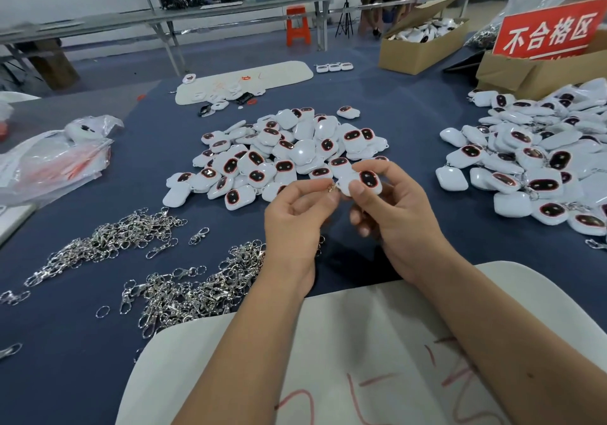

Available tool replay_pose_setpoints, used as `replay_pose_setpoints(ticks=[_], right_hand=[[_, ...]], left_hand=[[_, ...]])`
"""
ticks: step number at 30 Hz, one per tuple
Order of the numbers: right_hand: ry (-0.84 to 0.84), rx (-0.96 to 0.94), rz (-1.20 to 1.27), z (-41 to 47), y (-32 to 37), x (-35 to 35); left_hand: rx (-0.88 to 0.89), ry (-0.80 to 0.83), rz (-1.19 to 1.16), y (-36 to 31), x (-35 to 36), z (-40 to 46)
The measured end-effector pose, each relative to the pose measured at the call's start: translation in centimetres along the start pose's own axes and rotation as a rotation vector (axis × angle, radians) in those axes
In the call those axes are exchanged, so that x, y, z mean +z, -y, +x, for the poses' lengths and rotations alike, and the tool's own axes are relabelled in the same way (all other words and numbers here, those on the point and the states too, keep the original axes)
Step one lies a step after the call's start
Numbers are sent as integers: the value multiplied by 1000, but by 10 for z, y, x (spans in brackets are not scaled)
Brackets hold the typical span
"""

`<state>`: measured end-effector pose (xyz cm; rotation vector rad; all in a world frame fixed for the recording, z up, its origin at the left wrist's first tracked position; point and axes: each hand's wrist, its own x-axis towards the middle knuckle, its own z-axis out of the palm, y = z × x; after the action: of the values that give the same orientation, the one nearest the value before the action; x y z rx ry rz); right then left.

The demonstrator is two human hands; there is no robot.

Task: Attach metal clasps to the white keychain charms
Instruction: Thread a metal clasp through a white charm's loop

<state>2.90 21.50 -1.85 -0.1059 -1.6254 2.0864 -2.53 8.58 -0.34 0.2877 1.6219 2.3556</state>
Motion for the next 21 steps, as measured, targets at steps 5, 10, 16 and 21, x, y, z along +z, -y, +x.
replay_pose_setpoints(ticks=[5,10,16,21], right_hand=[[22,40,7,1,-2,1],[-29,43,15,1,-3,0],[-24,-10,-81,-1,-2,2],[-12,-69,-213,-3,-3,5]], left_hand=[[-2,-66,-68,-1,0,1],[172,-110,223,1,-3,3],[430,-62,661,3,-10,5],[636,31,1019,1,-17,8]])
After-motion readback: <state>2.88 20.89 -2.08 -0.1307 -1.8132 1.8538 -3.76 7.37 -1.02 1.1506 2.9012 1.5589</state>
